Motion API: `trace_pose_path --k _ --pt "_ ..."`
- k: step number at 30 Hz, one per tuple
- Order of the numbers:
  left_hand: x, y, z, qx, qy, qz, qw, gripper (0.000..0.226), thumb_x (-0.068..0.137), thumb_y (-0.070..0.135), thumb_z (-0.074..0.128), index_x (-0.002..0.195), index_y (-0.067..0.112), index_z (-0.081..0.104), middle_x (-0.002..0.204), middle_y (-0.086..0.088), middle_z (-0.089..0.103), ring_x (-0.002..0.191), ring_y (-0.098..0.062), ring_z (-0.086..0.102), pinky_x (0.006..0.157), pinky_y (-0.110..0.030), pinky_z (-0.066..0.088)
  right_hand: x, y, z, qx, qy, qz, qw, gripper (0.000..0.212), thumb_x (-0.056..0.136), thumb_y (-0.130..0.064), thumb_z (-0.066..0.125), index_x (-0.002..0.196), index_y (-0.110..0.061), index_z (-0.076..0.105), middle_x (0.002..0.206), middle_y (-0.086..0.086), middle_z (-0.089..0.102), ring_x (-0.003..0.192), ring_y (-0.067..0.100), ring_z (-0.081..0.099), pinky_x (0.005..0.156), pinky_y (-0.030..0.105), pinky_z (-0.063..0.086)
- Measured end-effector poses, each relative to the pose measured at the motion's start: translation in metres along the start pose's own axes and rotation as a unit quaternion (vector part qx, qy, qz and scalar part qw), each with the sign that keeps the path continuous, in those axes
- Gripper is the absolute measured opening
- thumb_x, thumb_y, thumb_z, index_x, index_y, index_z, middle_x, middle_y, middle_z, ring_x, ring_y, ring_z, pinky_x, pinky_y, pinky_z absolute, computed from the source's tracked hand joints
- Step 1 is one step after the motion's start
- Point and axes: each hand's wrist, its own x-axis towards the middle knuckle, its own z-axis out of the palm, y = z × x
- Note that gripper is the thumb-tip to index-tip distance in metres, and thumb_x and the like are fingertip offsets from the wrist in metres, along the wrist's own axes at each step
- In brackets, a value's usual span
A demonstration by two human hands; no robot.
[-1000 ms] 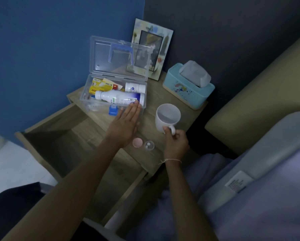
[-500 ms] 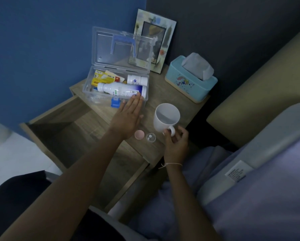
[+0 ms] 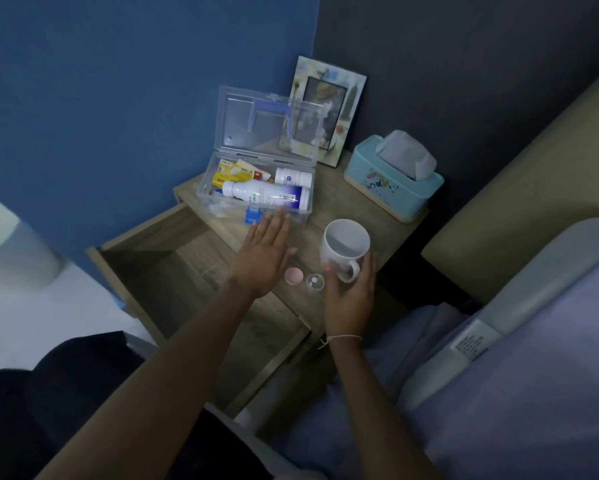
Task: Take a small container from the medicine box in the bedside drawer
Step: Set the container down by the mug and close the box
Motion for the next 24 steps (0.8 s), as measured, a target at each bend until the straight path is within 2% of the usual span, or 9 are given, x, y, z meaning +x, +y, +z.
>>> trace_pose_path --k 6,9,13,19,24 --pt "-0.029 -0.004 -0.013 -0.015 0.033 -0.029 0.999 0.060 0.101 0.037 0.024 0.150 0.012 0.000 0.161 -0.011 -0.004 0.149 -0.025 -0.001 0.121 -0.038 0.001 -0.010 -0.013 0.000 -0.056 -0.038 -0.130 0.989 0.061 0.094 -0.019 0.058 0.146 0.000 0.032 0.155 0.018 0.029 0.146 0.027 0.022 0.116 0.052 0.027" --pt "-0.043 -0.008 -0.022 -0.015 0.053 -0.043 0.998 0.059 0.102 0.037 0.024 0.151 0.012 0.003 0.161 -0.011 -0.002 0.149 -0.027 0.001 0.121 -0.039 0.003 -0.012 -0.020 0.001 -0.083 -0.069 -0.173 0.979 0.057 0.096 -0.022 0.049 0.146 -0.001 0.030 0.154 0.017 0.031 0.147 0.029 0.020 0.118 0.050 0.023" --pt "-0.061 -0.014 -0.034 -0.008 0.083 -0.058 0.995 0.059 0.101 0.037 0.024 0.151 0.012 0.004 0.161 -0.010 0.000 0.149 -0.025 0.003 0.120 -0.038 0.002 -0.014 -0.024 0.005 -0.123 -0.104 -0.201 0.966 0.056 0.099 -0.020 0.047 0.147 -0.002 0.026 0.157 0.014 0.026 0.148 0.026 0.013 0.120 0.050 0.019" --pt "-0.078 -0.021 -0.046 0.012 0.101 -0.073 0.992 0.058 0.101 0.040 0.024 0.151 0.016 0.010 0.161 -0.007 0.004 0.149 -0.022 0.008 0.120 -0.042 0.005 -0.022 -0.026 0.005 -0.171 -0.135 -0.201 0.955 0.064 0.099 -0.042 0.040 0.152 -0.014 0.018 0.161 0.006 0.016 0.149 0.017 0.001 0.121 0.040 0.002" --pt "-0.060 -0.034 -0.057 -0.051 0.138 -0.093 0.985 0.055 0.101 0.039 0.028 0.150 0.017 0.017 0.160 -0.006 0.012 0.148 -0.019 0.012 0.120 -0.041 0.010 0.002 -0.049 0.021 -0.131 -0.134 -0.202 0.961 0.062 0.096 -0.043 0.045 0.150 -0.018 0.026 0.160 0.007 0.021 0.148 0.017 0.007 0.120 0.044 0.017"
